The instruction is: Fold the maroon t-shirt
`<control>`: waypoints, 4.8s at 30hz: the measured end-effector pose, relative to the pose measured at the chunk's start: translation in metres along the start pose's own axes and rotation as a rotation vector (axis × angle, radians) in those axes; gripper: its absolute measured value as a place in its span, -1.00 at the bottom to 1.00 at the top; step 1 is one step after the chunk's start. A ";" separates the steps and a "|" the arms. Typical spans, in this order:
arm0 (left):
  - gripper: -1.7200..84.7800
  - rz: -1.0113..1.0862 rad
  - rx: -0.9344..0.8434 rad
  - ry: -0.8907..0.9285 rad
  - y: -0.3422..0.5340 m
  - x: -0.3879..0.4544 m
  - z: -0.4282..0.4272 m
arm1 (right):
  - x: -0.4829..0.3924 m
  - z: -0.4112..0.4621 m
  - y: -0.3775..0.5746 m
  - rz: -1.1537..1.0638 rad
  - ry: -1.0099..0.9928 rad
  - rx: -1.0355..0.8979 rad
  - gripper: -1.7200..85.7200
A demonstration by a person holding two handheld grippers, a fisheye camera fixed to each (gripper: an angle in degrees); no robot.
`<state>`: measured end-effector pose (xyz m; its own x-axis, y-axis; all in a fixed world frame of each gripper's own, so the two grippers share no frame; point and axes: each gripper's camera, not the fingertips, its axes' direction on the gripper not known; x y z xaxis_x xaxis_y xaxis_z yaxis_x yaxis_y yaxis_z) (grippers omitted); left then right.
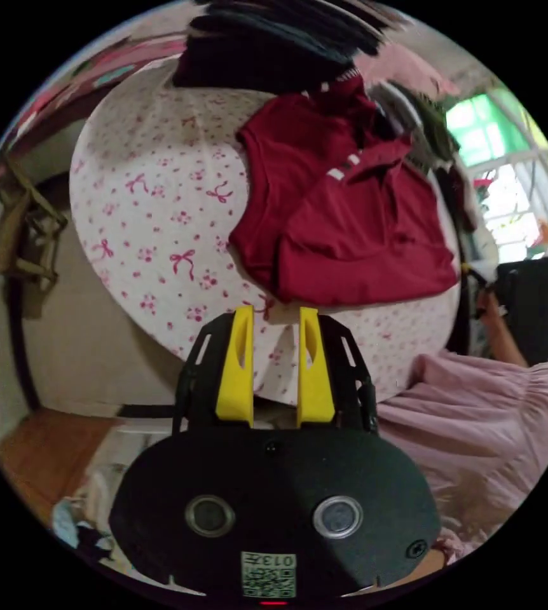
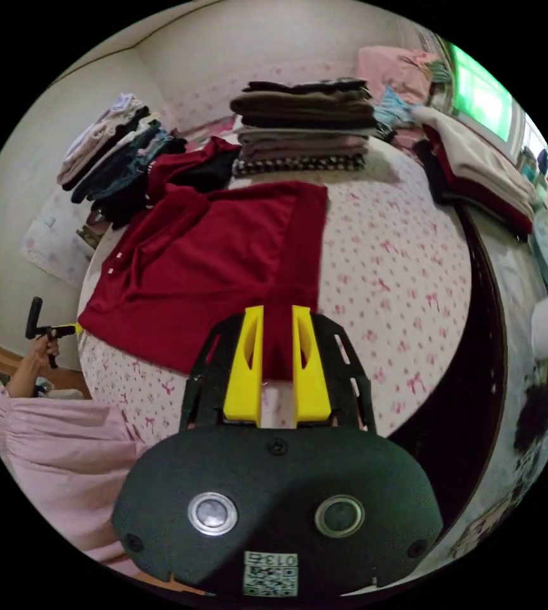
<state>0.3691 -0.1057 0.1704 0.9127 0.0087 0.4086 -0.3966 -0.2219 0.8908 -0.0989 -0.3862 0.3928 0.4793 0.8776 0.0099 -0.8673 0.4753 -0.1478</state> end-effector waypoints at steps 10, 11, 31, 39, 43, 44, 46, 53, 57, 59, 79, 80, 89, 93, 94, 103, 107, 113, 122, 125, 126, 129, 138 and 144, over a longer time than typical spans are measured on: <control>-0.78 0.471 -0.152 -0.571 -0.022 0.093 0.052 | 0.014 -0.028 0.077 0.024 0.035 -0.052 -0.81; -0.83 0.444 -0.124 -0.574 -0.024 0.091 0.054 | 0.014 -0.028 0.078 0.020 0.041 -0.055 -0.81; -0.74 0.085 -0.008 -0.057 -0.027 -0.019 0.006 | 0.072 -0.067 0.129 0.119 -0.044 -0.053 -0.78; -0.64 -0.097 0.045 0.175 -0.029 -0.050 0.012 | 0.102 -0.079 0.149 0.235 -0.130 -0.012 -0.69; -0.66 -0.108 0.004 0.112 -0.047 -0.044 0.009 | 0.099 -0.065 0.147 0.226 -0.186 -0.037 -0.68; -0.68 -0.099 -0.010 0.097 -0.052 -0.041 0.008 | 0.093 -0.058 0.144 0.207 -0.182 -0.058 -0.68; -0.69 -0.082 -0.025 0.054 -0.056 -0.035 0.006 | 0.083 -0.050 0.139 0.187 -0.161 -0.081 -0.69; -0.75 -0.140 0.013 0.051 -0.058 -0.046 -0.004 | 0.083 -0.046 0.135 0.235 -0.200 -0.078 -0.76; -0.89 -0.085 -0.054 -0.042 -0.068 -0.033 -0.001 | 0.065 -0.041 0.124 0.185 -0.142 -0.112 -0.84; -0.92 -0.062 -0.066 -0.061 -0.075 -0.028 -0.003 | 0.054 -0.040 0.116 0.131 -0.102 -0.132 -0.86; -0.92 0.035 -0.214 -0.064 -0.032 0.000 -0.001 | 0.029 -0.052 0.136 0.113 -0.021 -0.243 -0.82; -0.92 0.008 -0.174 -0.020 -0.026 -0.007 -0.009 | 0.027 -0.048 0.135 0.117 -0.015 -0.255 -0.81; -0.84 -0.070 0.029 0.002 -0.024 -0.036 -0.052 | -0.046 -0.052 0.057 -0.101 0.074 -0.111 -0.79; -0.87 -0.029 -0.076 -0.104 -0.046 -0.023 -0.018 | -0.122 0.004 0.002 -0.263 -0.046 -0.131 -0.79; -0.90 0.035 -0.072 -0.162 -0.048 -0.016 -0.017 | -0.142 0.016 -0.013 -0.300 -0.088 -0.124 -0.80; -0.96 0.019 0.020 -0.200 -0.022 -0.032 -0.053 | -0.195 0.072 -0.121 -0.402 -0.114 -0.101 -0.78; -0.97 0.232 0.020 -0.131 -0.026 0.018 -0.045 | -0.203 0.105 -0.195 -0.373 -0.118 -0.069 -0.72; -0.97 0.389 -0.122 -0.172 -0.044 0.062 0.018 | -0.208 0.199 -0.267 -0.282 -0.200 -0.337 -0.83; -0.97 0.382 -0.126 -0.229 -0.058 0.060 0.037 | -0.205 0.136 -0.267 -0.370 -0.254 0.008 -0.82; -0.97 0.378 -0.137 -0.218 -0.058 0.056 0.040 | -0.176 0.179 -0.255 -0.254 -0.122 -0.191 -0.79; -0.97 0.368 -0.136 -0.212 -0.057 0.054 0.040 | -0.159 0.186 -0.250 -0.188 -0.109 -0.220 -0.79; -0.97 0.275 -0.113 -0.184 -0.052 0.042 0.033 | -0.128 0.169 -0.246 -0.093 -0.119 -0.119 -0.79; -0.97 0.431 -0.070 -0.262 -0.069 0.107 0.051 | -0.199 0.202 -0.315 -0.383 -0.113 -0.196 -0.70; -0.97 0.450 -0.086 -0.320 -0.080 0.126 0.089 | -0.253 0.264 -0.322 -0.585 -0.035 -0.424 -0.71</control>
<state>0.5250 -0.1730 0.1328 0.6304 -0.3675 0.6837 -0.7485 -0.0546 0.6608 0.0234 -0.7451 0.6994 0.8384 0.4914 0.2359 -0.3395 0.8093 -0.4793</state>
